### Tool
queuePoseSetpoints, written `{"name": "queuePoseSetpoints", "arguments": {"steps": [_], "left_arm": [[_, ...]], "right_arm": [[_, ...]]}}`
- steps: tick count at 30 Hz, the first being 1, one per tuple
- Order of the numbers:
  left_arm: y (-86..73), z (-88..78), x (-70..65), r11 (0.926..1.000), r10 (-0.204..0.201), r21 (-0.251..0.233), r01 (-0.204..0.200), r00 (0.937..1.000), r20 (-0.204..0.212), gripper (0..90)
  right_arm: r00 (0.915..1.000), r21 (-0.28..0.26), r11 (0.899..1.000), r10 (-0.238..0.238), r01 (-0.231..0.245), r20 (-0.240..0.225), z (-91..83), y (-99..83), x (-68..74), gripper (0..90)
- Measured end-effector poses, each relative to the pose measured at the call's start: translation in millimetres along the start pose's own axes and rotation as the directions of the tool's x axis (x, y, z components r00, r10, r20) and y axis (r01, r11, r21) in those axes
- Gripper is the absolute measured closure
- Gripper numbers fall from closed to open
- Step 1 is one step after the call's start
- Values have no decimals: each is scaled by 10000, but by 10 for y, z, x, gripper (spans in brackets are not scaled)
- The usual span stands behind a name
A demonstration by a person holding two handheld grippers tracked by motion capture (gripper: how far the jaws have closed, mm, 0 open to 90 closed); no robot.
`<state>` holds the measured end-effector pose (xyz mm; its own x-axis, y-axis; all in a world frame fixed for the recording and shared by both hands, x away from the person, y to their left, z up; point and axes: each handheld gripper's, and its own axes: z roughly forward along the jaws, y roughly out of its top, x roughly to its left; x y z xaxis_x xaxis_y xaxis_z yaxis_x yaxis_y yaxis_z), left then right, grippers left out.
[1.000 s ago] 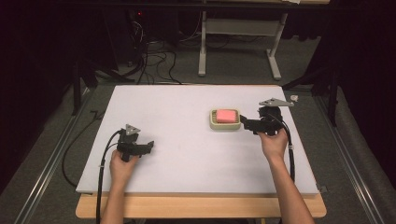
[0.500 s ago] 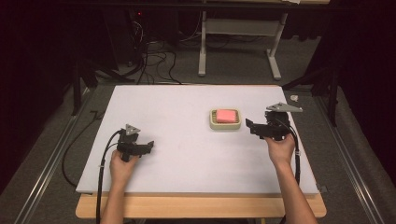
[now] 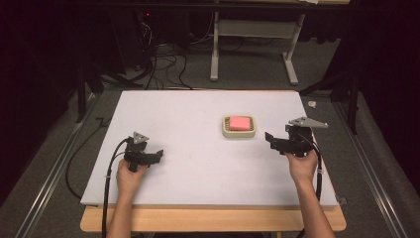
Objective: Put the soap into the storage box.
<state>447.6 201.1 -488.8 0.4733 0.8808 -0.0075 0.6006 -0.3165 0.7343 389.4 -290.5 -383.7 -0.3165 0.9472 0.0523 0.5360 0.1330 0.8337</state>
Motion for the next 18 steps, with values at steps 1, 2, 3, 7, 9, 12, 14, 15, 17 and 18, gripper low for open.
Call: {"name": "queuePoseSetpoints", "arguments": {"steps": [1, 2, 3, 7, 9, 12, 14, 15, 17, 18], "left_arm": [[0, 0, 0, 10000, 1, -1, -1, 10000, 0, 173], [0, 0, 0, 10000, 3, -1, -3, 10000, -2, 173], [0, 0, 0, 10000, 5, 3, -5, 10000, -2, 173], [0, 0, 0, 10000, 7, 3, -7, 10000, -3, 173], [0, -1, 1, 10000, 14, 7, -14, 10000, -5, 173], [0, -1, 0, 10000, 13, 0, -13, 10000, -7, 173], [0, 0, 0, 10000, 14, -1, -14, 10000, -6, 173], [0, -1, 0, 10000, 15, 2, -15, 10000, -8, 173], [0, -1, 0, 10000, 14, 1, -14, 10000, -8, 173], [0, -1, 0, 10000, 14, 0, -14, 10000, -7, 173]], "right_arm": [[10000, -11, 10000, -18, 18, -4, -2, -11, -3, 170], [10000, 9, 10000, 18, -18, 14, -5, -23, -2, 171], [10000, 12, 10000, 20, -20, -2, -6, -36, -6, 171], [9999, 23, 9999, 130, -130, 1, -8, -86, -13, 172], [9999, 2, 9999, 130, -130, -27, -9, -113, -19, 172], [9998, 35, 9998, 199, -199, -43, -7, -150, -18, 172], [9997, 81, 9996, 258, -257, -58, -1, -172, -14, 173], [9997, 99, 9997, 224, -223, -77, 7, -186, -17, 172], [9995, 128, 9995, 302, -301, -88, 12, -208, -8, 173], [9995, 157, 9994, 305, -303, -97, 13, -218, -5, 173]]}}
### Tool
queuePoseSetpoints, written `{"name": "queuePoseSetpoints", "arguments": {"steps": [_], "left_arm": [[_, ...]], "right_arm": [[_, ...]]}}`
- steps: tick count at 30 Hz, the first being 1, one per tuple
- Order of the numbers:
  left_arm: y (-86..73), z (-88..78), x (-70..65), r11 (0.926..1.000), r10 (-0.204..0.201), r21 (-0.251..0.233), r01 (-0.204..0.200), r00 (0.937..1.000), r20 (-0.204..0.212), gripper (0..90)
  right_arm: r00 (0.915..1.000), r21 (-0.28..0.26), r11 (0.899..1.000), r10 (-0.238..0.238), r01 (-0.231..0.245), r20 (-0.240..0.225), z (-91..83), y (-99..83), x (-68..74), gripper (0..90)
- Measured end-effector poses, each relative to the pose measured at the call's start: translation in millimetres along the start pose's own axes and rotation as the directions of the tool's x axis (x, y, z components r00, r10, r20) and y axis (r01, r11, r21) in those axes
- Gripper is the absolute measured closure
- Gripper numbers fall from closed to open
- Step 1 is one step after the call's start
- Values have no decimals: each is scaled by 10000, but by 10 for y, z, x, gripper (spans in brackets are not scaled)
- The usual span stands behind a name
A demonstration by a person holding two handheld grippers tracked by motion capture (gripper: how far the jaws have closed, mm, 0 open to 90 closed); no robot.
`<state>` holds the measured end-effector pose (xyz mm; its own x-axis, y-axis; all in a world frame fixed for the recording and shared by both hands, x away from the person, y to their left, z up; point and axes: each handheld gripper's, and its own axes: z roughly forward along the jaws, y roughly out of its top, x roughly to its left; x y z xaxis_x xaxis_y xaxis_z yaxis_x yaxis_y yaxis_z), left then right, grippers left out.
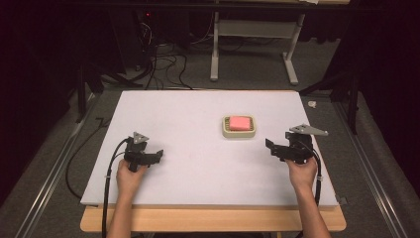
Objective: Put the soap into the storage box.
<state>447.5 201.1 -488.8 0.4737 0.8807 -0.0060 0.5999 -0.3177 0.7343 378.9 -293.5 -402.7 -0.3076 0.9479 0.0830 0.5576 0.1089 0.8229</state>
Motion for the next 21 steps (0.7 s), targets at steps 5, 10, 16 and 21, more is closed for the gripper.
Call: {"name": "queuePoseSetpoints", "arguments": {"steps": [5, 10, 16, 21], "left_arm": [[0, 0, 0, 10000, 2, 2, -2, 10000, -2, 173], [0, 0, 0, 10000, 1, 2, -1, 10000, -2, 173], [0, 0, 0, 10000, -1, 1, 1, 10000, -4, 173], [0, -1, 0, 10000, 4, 7, -4, 10000, -2, 173]], "right_arm": [[10000, 56, 10000, 1, -1, -65, 21, -43, 9, 173], [9999, 175, 9998, -18, 20, -131, 61, -89, 31, 174], [9998, 256, 9996, -99, 104, -185, 104, -130, 50, 175], [9997, 406, 9991, -99, 107, -205, 154, -168, 79, 175]]}}
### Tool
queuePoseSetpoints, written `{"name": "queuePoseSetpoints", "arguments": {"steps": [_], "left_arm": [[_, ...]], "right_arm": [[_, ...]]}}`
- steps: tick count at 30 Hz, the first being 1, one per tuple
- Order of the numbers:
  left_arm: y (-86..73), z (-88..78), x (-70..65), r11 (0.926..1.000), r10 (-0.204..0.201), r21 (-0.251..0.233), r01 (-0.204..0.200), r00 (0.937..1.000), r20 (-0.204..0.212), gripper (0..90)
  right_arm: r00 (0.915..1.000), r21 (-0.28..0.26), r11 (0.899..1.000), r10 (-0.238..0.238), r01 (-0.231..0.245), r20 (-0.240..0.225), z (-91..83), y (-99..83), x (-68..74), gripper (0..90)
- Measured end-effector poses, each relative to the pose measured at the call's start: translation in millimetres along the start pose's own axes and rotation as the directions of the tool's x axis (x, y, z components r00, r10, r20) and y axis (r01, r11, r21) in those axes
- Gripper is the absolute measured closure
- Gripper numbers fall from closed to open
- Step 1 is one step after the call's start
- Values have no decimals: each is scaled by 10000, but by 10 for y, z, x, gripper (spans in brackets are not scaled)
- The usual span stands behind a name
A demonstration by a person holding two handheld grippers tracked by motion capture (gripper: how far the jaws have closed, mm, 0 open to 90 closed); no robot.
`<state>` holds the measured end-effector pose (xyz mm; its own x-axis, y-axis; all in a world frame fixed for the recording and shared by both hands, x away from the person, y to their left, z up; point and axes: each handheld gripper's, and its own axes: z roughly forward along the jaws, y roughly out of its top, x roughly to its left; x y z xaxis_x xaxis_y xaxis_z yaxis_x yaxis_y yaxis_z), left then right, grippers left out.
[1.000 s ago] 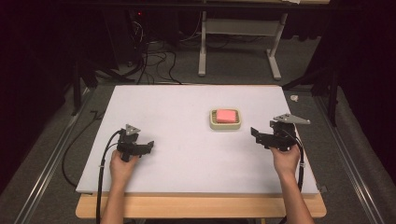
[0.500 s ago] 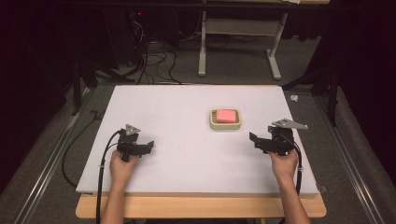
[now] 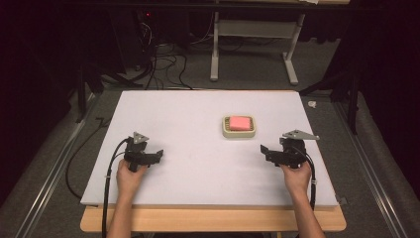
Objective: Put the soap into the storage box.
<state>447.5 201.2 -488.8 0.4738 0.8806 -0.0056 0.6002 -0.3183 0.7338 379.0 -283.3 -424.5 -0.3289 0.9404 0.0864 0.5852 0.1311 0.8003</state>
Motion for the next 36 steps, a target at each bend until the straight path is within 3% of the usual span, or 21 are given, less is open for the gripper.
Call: {"name": "queuePoseSetpoints", "arguments": {"steps": [36], "left_arm": [[0, 0, 0, 10000, -9, -3, 9, 10000, 6, 173]], "right_arm": [[9998, 894, 9958, -218, 217, -1, 370, -221, 100, 177]]}}
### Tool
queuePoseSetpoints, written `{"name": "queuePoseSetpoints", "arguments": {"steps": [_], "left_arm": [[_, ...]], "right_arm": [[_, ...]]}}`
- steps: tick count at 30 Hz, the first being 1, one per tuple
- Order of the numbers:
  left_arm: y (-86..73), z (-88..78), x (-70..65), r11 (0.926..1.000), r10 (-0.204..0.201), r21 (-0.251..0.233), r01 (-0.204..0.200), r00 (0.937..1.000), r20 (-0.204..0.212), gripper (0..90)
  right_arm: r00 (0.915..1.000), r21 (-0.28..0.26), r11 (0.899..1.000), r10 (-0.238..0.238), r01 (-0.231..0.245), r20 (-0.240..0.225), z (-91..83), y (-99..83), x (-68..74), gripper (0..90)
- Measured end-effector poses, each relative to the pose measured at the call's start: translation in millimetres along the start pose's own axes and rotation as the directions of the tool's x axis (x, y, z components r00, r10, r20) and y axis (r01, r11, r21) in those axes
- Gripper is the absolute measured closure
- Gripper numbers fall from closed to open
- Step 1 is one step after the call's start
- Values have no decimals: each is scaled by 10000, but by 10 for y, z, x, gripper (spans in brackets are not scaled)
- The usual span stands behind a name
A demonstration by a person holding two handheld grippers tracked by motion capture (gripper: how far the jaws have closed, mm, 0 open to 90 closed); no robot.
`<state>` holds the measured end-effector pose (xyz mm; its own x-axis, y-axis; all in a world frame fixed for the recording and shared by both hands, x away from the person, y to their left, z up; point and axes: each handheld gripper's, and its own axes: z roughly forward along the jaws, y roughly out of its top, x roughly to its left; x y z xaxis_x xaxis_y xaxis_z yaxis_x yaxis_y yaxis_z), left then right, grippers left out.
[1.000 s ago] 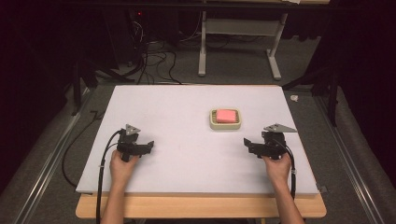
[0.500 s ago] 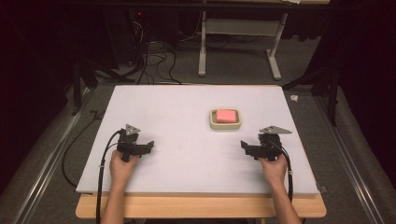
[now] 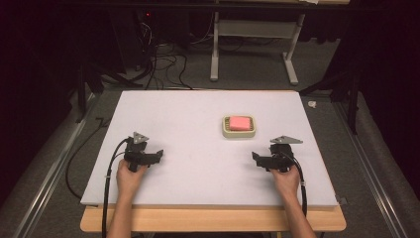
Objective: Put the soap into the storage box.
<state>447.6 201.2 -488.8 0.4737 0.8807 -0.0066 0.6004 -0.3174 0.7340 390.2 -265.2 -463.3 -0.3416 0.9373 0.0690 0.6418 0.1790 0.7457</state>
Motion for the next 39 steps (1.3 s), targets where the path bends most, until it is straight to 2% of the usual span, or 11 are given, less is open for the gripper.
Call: {"name": "queuePoseSetpoints", "arguments": {"steps": [6, 19, 24, 39], "left_arm": [[0, 0, 0, 10000, -5, -3, 5, 10000, 0, 173], [0, 0, 0, 10000, 0, 0, 0, 10000, -2, 172], [0, 0, -1, 10000, 0, -1, 0, 10000, -4, 173], [0, 0, -1, 10000, 0, -1, 0, 10000, -8, 172]], "right_arm": [[9999, 180, 9998, -70, 68, 117, 66, -29, 10, 177], [9950, 628, 9964, -616, 567, 788, 202, -80, 61, 172], [9962, 686, 9967, -479, 430, 722, 210, -81, 50, 162], [9965, 675, 9967, -490, 444, 681, 213, -83, 44, 159]]}}
